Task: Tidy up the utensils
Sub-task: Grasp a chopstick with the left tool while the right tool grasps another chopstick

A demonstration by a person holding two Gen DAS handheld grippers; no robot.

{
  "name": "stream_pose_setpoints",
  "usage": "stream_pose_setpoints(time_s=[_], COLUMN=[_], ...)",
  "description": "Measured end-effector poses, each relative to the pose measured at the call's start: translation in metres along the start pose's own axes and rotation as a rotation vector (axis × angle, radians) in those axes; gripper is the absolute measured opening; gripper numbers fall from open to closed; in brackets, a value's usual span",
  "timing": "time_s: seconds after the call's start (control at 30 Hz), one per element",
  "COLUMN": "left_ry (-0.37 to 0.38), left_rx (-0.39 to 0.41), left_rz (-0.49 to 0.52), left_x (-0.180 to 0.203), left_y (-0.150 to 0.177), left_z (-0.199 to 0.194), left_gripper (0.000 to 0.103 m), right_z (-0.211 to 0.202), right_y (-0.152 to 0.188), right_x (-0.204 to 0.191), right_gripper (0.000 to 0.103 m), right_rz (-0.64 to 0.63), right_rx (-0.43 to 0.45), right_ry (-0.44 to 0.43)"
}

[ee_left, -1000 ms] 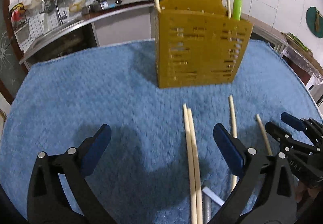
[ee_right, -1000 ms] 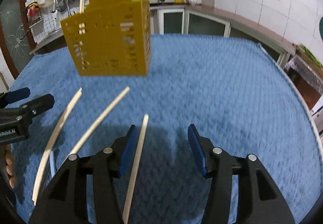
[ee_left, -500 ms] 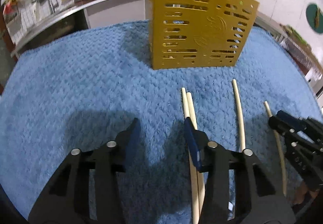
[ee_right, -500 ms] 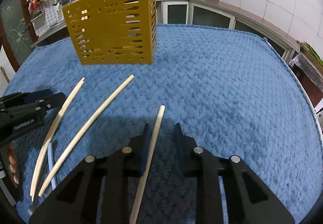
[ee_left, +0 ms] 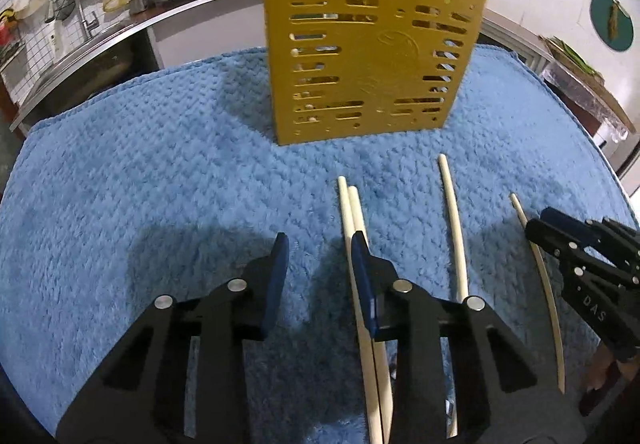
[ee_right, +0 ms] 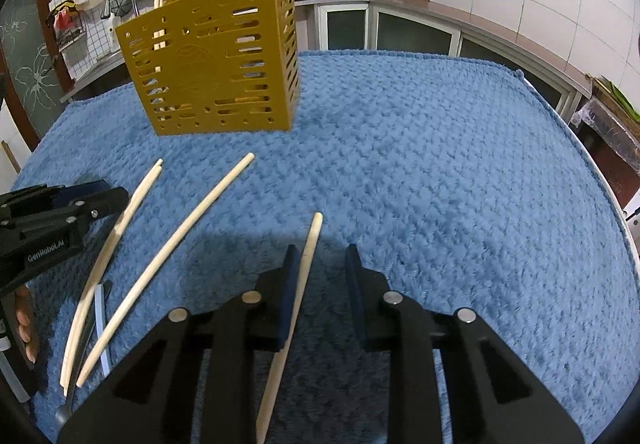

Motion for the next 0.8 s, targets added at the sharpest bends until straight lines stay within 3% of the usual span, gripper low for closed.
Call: stream_pose_setpoints(time_s=[0.3,0.4,0.53,0.6,0.67,0.8], left_ry=[0.020,-0.029,-0.032,-0.026,-0.027,0.000], left_rx=[-0.053,-0.063,-0.077,-0.076,-0.068,-0.054], left_rz=[0.030,0.079,0.054,0.039,0.033,-0.013], left_x=[0.005,0.013,0.012,0.009,0.008,-0.003], left_y=[-0.006,-0.012,-0.020,-0.022,-0.020,-0.011], left_z=[0.015,0.020,0.026,0.028,0.026,0.017], left_gripper=[0.027,0.027,0.026,0.024,0.010,0.006], right_z=[0.002,0.005,0.009,0.010,0.010,0.011], right_y=[0.000,0.002,0.003,0.002,0.002,-0.002], right_x=[-0.001,-0.004,-0.010,-0.011,-0.013,-0.011], right_gripper=[0.024,0.024,0.024,0.019,0.009,0.009], right_rz=[-0.006,-0.008,-0.017,-0.017,-0.030,-0.018], right_rx=[-0.006,-0.016,-0.015,-0.017,-0.017,-0.029], right_ry=[-0.001,0.002,0.033,0.033,0.020,-0.004])
Point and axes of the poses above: each gripper's, at about its wrist camera, not at the fingertips, and z roughly the way its jaws point, x to its right, y to its underside, the point moved 2 cm from there along z, roughly the way its jaws point, and after that the axes turned 15 degrees about z, right-handed, at the moved point
